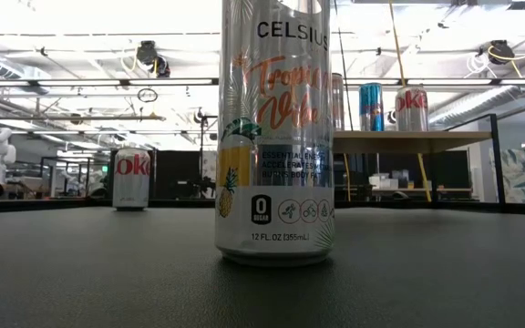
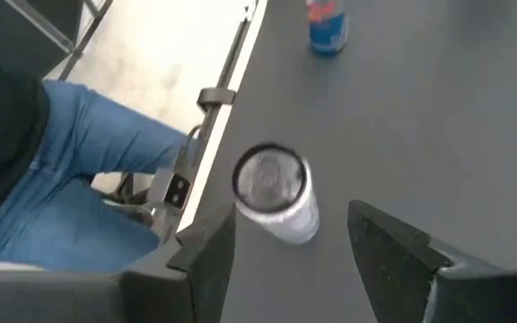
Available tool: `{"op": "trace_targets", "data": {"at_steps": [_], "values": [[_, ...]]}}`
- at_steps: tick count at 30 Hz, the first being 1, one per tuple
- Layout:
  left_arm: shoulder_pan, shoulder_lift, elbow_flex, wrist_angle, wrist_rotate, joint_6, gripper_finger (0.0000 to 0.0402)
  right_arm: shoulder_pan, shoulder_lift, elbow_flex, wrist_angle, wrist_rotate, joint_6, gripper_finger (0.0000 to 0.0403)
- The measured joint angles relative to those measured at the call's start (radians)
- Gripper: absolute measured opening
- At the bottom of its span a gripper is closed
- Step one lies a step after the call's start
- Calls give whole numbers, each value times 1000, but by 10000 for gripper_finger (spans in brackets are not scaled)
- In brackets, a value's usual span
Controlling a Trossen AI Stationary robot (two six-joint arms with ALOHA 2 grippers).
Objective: Place canned beverage on shelf
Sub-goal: Put the white-yellow soda can on the shelf aligned with the other white-yellow soda can
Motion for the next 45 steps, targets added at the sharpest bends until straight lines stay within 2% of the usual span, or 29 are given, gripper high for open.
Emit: {"op": "trace_targets", "data": {"at_steps": [4,11,16,25,29,38,42,45], "values": [[0,0,0,0,4,0,297,2,20,0,61,0,31,196],[0,0,0,0,7,32,297,2,22,0,71,5,112,196],[0,0,0,0,8,54,297,2,21,0,122,78,171,196],[0,0,0,0,39,58,297,2,21,0,171,81,103,200],[0,0,0,0,52,58,297,6,21,0,171,81,71,221],[0,0,0,0,52,52,297,26,21,0,171,56,34,310],[1,0,0,0,52,52,297,27,21,0,177,0,34,325],[1,0,0,0,52,52,297,26,21,0,213,-2,35,326]]}}
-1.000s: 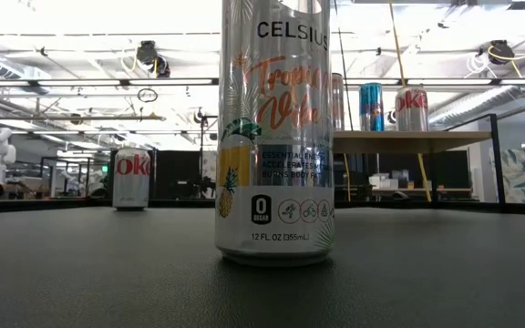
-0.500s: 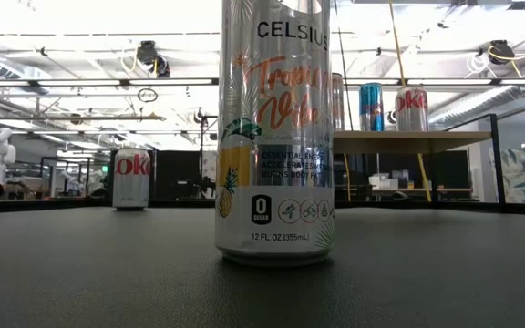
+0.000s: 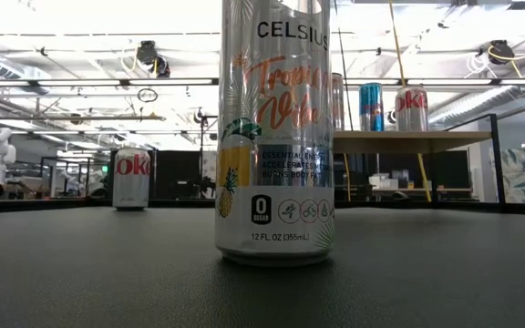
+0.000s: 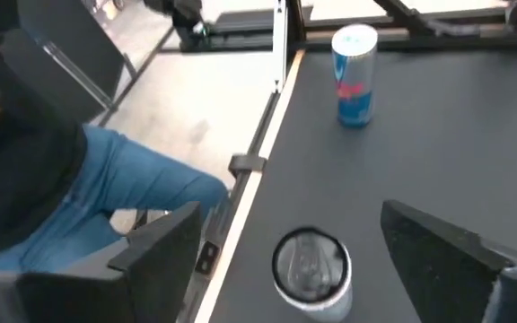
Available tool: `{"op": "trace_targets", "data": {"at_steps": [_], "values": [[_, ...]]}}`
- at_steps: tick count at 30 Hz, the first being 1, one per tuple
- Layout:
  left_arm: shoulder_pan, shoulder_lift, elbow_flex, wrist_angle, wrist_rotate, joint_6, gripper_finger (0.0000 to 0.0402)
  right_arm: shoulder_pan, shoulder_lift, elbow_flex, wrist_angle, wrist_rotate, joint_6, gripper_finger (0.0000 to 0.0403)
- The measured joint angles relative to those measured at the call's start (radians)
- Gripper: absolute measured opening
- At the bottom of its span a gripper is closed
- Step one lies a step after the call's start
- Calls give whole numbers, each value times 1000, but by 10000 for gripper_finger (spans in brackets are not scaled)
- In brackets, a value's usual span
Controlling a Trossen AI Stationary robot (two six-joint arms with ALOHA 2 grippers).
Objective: Place canned beverage on shelf
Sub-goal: Put the white-yellow soda can on the shelf aligned with the other white-yellow soda can
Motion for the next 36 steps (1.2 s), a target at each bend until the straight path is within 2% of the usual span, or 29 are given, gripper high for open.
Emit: {"op": "trace_targets", "data": {"at_steps": [9,14,19,36], "values": [[0,0,0,0,0,0,297,13,23,0,4,6,25,325],[0,0,0,0,0,1,297,31,79,0,-9,108,-10,325],[0,0,0,0,0,2,297,50,127,0,-25,109,-106,325],[0,0,0,0,0,6,297,78,220,0,-32,156,-100,325]]}}
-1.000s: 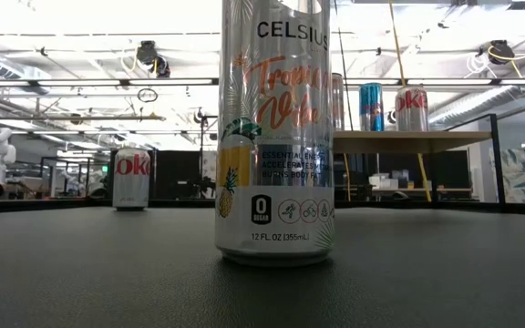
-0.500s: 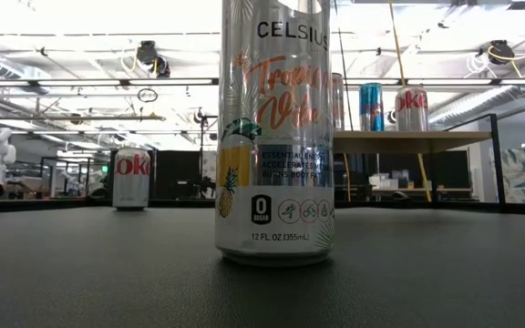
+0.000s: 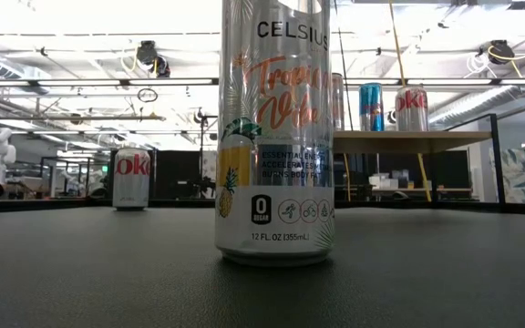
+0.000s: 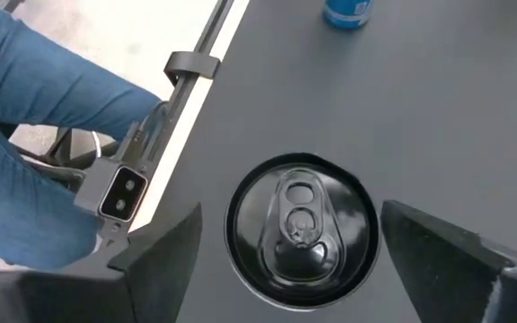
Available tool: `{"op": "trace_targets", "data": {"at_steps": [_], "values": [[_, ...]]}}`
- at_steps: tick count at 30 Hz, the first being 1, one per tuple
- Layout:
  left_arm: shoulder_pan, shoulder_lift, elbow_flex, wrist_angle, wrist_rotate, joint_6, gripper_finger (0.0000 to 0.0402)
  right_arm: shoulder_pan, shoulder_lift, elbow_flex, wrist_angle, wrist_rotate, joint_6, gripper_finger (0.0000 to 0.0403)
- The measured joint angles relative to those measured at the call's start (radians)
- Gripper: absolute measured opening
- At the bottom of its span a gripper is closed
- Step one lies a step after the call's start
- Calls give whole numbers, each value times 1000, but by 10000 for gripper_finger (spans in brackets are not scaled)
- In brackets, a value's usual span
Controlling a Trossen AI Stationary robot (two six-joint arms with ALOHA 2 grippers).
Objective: Place canned beverage on shelf
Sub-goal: Put the white-yellow soda can on the shelf aligned with the other white-yellow soda can
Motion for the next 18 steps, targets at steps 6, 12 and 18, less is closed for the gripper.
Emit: {"op": "trace_targets", "data": {"at_steps": [6,12,18], "values": [[0,0,0,0,0,0,297,0,0,0,-12,9,1,325],[0,0,0,0,0,0,297,0,12,0,-10,8,17,325],[0,0,0,0,0,0,297,0,46,0,-8,4,26,325]]}}
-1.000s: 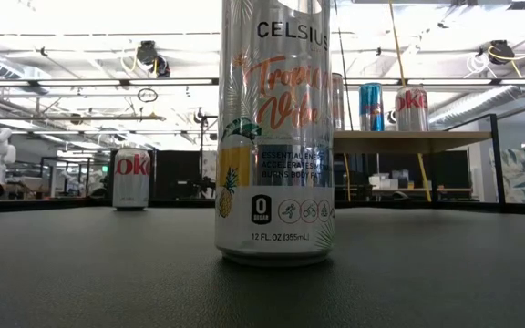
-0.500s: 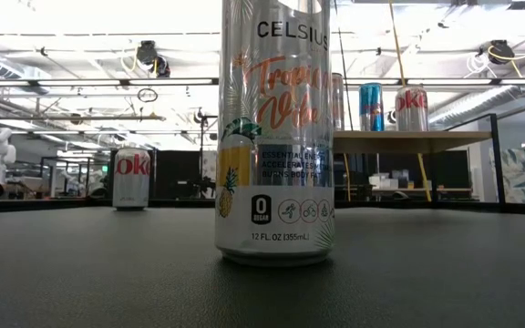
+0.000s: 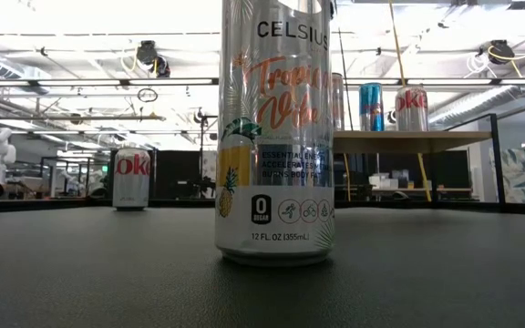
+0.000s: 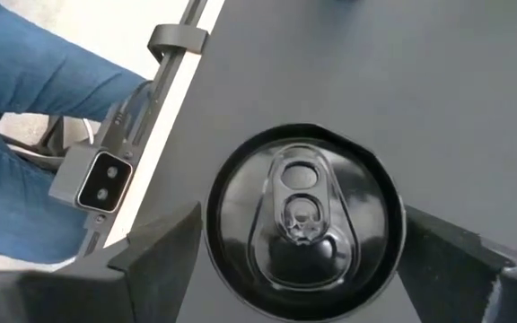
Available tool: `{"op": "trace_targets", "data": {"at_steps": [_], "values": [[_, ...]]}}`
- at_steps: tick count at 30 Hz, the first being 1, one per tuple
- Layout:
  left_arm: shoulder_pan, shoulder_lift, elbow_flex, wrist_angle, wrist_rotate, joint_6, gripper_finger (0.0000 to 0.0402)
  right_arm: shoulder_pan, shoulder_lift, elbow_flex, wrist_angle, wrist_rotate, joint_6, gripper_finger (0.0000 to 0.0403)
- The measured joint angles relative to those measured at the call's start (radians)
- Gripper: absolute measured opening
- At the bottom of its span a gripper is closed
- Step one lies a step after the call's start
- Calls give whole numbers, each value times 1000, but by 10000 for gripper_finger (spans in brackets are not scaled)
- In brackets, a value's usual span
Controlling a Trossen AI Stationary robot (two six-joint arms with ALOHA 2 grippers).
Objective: Place canned beverage on shelf
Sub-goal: Put the white-yellow soda can on the shelf aligned with the other white-yellow soda can
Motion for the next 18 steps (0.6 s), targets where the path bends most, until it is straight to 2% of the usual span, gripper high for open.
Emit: {"op": "trace_targets", "data": {"at_steps": [6,9,18], "values": [[0,0,0,0,0,1,297,0,1,0,5,-2,1,323],[0,0,0,0,0,1,297,0,1,0,5,-2,1,310],[0,0,0,0,0,2,297,0,0,1,-5,0,20,210]]}}
